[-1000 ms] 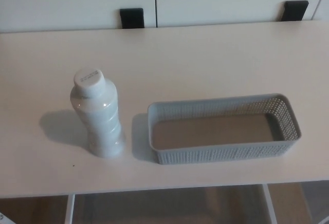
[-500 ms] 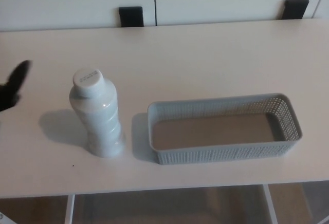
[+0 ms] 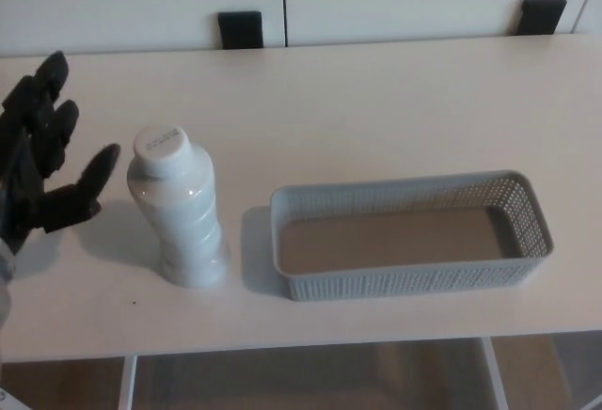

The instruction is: The robot walk up to a desk on which a bottle is kept on the left hand side and a container is kept on the right hand side. The robot uses its left hand to pick up the bottle and places it in the container.

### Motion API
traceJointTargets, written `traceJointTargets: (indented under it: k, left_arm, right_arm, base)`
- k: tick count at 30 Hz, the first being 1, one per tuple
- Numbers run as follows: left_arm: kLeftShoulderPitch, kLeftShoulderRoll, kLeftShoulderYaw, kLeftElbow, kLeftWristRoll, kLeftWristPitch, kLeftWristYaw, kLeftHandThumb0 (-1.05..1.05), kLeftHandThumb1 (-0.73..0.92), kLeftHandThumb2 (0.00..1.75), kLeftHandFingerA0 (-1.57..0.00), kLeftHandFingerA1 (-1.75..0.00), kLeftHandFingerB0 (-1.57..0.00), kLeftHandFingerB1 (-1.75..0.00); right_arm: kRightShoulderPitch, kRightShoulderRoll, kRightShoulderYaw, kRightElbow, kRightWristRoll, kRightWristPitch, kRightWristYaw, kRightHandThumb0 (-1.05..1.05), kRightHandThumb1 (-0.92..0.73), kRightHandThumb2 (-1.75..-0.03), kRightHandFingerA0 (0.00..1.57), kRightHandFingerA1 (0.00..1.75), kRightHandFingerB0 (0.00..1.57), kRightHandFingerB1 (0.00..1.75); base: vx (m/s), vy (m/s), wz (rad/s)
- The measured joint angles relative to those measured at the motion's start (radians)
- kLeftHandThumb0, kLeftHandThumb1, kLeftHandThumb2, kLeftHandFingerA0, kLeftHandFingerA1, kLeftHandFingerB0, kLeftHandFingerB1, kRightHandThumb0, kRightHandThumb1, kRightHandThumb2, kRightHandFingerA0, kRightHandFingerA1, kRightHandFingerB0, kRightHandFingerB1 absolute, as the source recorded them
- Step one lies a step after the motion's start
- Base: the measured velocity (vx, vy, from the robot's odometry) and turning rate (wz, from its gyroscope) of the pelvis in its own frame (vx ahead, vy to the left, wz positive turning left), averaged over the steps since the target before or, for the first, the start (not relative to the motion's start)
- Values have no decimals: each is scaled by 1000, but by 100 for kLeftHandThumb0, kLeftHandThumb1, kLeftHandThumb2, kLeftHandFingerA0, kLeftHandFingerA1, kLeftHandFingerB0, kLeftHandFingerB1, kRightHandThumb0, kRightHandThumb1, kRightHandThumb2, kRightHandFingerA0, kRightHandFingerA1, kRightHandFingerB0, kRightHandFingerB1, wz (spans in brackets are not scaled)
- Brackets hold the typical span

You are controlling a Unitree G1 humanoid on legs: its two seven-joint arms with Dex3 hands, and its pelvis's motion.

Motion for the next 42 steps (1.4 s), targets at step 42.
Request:
traceJointTargets:
  k: [42]
  left_arm:
    - [370,122,-42,-186,-30,-6,-310,-54,31,52,0,-7,0,0]
  right_arm:
    - [-53,1,6,-38,-1,52,-5,-38,-54,-55,56,57,50,49]
  base:
    - [0,0,0]
